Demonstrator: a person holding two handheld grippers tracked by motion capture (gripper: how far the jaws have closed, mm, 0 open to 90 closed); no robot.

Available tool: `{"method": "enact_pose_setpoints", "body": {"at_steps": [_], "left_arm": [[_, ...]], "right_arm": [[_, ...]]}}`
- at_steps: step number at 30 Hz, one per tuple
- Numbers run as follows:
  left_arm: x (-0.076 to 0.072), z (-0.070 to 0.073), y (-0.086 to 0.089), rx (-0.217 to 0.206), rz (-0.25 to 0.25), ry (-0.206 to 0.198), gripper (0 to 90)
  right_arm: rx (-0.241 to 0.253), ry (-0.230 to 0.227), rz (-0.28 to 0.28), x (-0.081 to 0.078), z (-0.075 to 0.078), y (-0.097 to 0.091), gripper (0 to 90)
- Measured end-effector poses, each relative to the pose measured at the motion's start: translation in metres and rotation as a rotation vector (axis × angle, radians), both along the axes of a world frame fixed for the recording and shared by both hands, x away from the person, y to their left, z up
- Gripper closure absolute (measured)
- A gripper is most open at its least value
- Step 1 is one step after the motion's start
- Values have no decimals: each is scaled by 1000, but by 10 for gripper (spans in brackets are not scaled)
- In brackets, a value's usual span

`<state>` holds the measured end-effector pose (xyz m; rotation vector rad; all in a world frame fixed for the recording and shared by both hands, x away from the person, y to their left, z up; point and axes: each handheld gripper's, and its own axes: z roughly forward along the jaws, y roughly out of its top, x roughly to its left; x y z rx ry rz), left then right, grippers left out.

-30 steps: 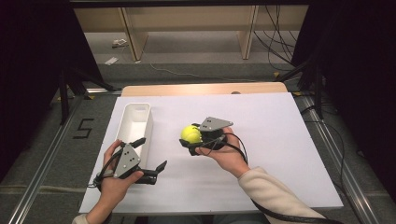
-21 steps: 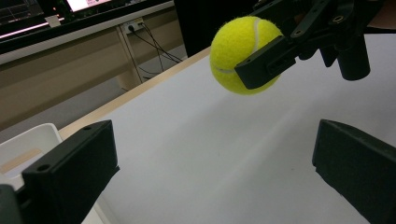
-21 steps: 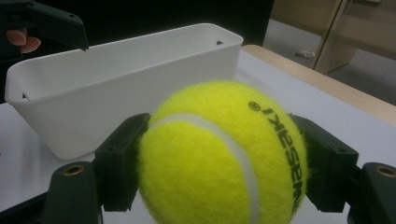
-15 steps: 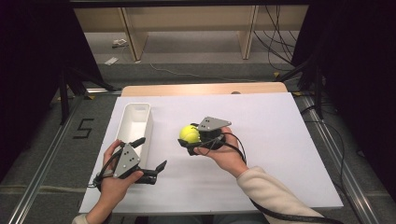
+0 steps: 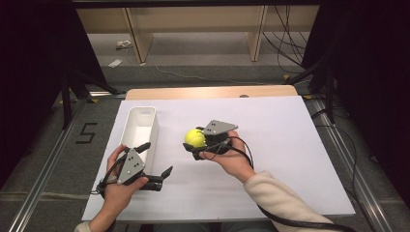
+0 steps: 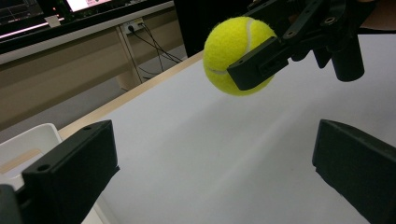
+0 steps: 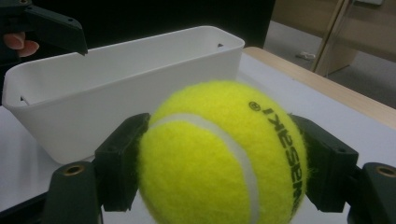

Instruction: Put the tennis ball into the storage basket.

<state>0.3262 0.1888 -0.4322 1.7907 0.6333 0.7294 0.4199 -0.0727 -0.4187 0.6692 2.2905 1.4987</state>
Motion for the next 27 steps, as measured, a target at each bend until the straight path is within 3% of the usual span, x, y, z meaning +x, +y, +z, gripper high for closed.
{"method": "enact_pose_setpoints", "body": {"at_steps": [27], "left_arm": [[0, 0, 0, -1, 2, -1, 0]], "right_arm": [[8, -1, 11, 0, 2, 8, 269]]}}
